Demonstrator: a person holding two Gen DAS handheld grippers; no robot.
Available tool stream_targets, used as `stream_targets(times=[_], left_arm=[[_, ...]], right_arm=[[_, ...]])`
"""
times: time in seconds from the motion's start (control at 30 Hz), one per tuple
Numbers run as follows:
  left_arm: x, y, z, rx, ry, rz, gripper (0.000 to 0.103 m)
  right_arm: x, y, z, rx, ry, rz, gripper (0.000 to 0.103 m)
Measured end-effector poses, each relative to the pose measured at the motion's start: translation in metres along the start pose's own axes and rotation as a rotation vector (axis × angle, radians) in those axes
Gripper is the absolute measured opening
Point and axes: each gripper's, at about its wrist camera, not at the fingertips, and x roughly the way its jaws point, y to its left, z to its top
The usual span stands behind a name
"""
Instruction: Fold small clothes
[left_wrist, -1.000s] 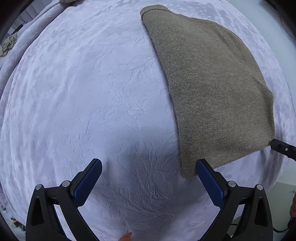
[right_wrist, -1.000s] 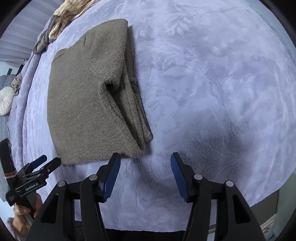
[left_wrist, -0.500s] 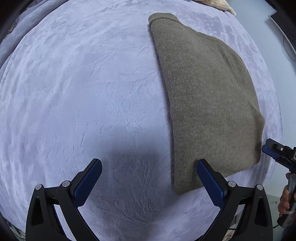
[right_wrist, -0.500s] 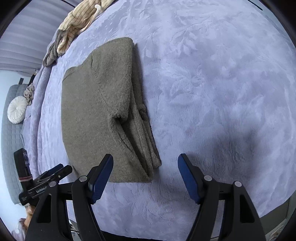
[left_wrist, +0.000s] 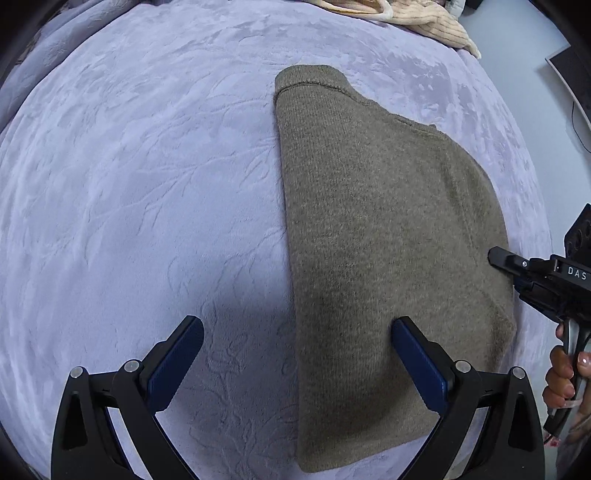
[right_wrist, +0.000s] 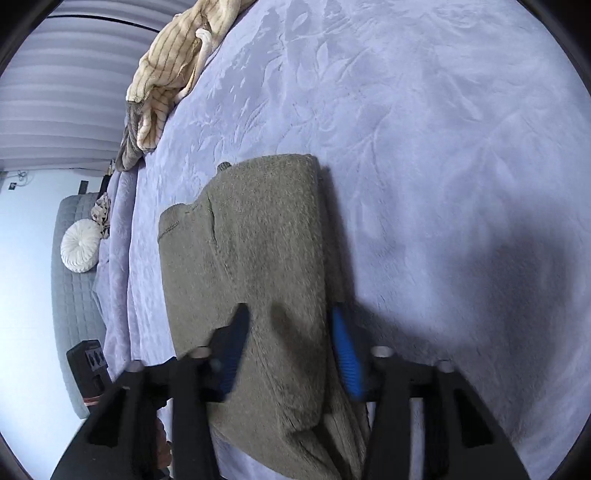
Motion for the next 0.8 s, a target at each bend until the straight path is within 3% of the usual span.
stream_targets(times=[0.17,0.27,0.4,0.47,0.5,0.6,0.8], left_arm=[[0.009,-0.007,0.009,-0.030,0.004,0.000,0.102],[0.017,-0.012,0.011,-0.029,0.020,0.001,0.102],[0.018,-0.017,0.011,-0.021,0.023,0.015,0.102],[0.018,-0.018,0.011,-0.014,0.023,0.023,0.102],[0.022,-0.023,0.015,-0.014,0.026,0.024,0.102],[0.023,-0.023,0.016,-0.020,0.031,0.027,0.102],[0.026,-0.024,0.017,-0.021,0.036,0.033,0.102]], right_arm=[[-0.008,0.022,0.003,-0.163,-0.024,-0.026,0.014],[0.000,-0.003,0.006,-0.106,0.001,-0.067,0.013],[0.001,-0.026,0.008,-0.011,0.028,0.039,0.013],[-0.005,-0.025,0.006,-0.023,0.034,0.041,0.014],[-0.007,-0.024,0.005,-0.034,0.042,0.031,0.021],[-0.010,-0.025,0.001,-0.046,0.067,0.029,0.054],[-0.009,-0.037,-0.004,-0.029,0.108,0.071,0.056]])
